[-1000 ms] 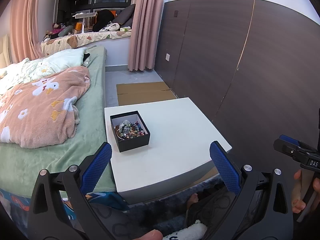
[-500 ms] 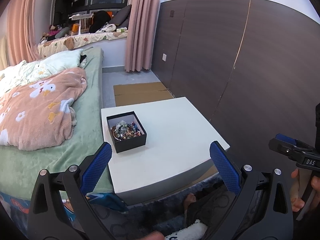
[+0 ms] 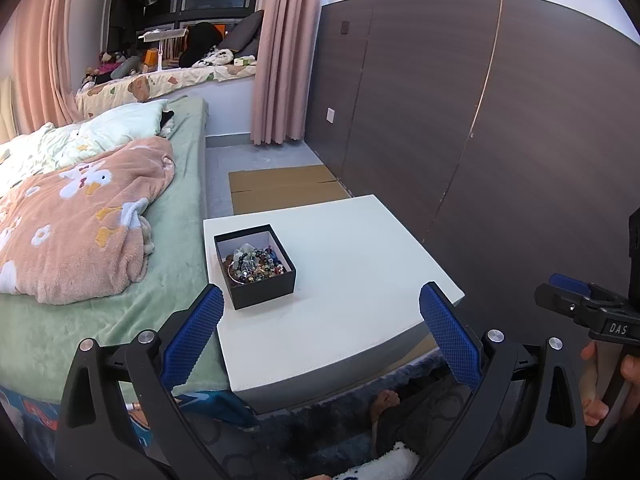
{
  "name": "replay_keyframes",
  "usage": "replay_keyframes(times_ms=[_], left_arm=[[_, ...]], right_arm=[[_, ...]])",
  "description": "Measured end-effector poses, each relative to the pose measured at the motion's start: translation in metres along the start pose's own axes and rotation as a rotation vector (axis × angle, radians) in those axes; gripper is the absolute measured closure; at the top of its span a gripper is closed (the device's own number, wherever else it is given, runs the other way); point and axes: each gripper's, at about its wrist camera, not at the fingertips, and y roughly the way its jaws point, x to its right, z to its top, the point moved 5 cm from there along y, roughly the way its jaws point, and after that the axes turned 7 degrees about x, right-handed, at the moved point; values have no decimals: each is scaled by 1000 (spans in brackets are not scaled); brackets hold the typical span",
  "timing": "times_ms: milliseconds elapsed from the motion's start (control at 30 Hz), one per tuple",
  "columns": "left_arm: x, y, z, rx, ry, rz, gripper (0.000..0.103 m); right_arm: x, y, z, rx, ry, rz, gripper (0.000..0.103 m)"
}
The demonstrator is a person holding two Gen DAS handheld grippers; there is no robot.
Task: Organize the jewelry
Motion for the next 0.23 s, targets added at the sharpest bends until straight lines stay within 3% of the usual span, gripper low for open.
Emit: replay_keyframes(times_ms=[233], left_arm=[[-6,19,-4,-29,-20,-24,5]], right_arm=[[7,16,-7,-22,12,-16,8]])
